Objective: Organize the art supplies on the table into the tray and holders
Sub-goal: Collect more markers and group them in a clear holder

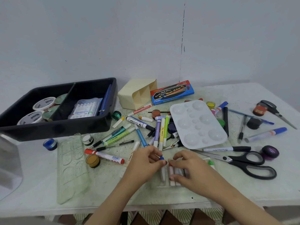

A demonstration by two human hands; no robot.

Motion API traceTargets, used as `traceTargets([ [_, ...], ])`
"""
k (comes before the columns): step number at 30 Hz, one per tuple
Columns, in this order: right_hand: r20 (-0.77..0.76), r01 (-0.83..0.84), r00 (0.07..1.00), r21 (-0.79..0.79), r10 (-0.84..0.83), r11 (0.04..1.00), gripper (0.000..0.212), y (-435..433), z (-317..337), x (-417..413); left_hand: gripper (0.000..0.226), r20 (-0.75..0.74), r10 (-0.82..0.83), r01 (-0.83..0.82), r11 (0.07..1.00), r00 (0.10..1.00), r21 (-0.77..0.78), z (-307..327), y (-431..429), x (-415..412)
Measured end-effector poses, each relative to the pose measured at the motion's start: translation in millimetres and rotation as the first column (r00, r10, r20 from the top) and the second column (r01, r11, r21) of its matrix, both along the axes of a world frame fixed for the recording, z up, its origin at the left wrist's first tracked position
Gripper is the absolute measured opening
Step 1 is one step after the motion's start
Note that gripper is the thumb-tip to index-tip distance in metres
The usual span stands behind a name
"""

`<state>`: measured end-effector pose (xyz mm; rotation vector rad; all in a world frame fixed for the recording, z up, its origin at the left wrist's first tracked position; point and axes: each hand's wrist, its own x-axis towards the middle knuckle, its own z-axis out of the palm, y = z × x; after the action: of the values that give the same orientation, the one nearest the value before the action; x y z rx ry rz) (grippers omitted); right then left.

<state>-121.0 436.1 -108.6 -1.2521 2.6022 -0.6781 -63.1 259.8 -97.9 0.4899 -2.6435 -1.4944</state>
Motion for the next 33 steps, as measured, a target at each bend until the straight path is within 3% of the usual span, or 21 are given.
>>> traceTargets([
  [5, -0.014, -0.013, 1.000, 0.005, 0.013, 1.000, 0.044, 0.9, -2.9, -1.4, 0.018, -0.006, 0.026, -0.026, 1.000, 1.000, 0.008, -1.0, 2.3, 1.1],
  [10, -0.026, -0.015, 1.000, -0.008, 0.015, 1.000, 0.069, 3.3, -10.9, -2.2, 0.018, -0.010, 0.031, -0.031, 1.000, 0.999, 0.001, -0.9, 3.7, 0.9],
  [18, -0.023, 0.011, 1.000, -0.035, -0.012, 0.999, 0.064, 5.1, -16.3, -1.8, 0.018, -0.004, 0.064, -0.064, 0.998, 0.998, -0.028, -3.6, 10.4, 0.4],
  [23, -0.019, 0.010, 1.000, -0.043, -0.011, 0.999, 0.061, 5.9, -18.2, -2.4, 0.013, 0.012, -0.002, 0.004, 0.994, 1.000, -0.110, -4.2, 11.0, 1.6],
  [33, -0.013, 0.010, 1.000, -0.060, -0.011, 0.998, 0.062, 6.2, -18.5, -2.2, 0.028, 0.066, -0.134, 0.146, 0.966, 0.989, -0.214, -2.0, 7.0, 9.2],
])
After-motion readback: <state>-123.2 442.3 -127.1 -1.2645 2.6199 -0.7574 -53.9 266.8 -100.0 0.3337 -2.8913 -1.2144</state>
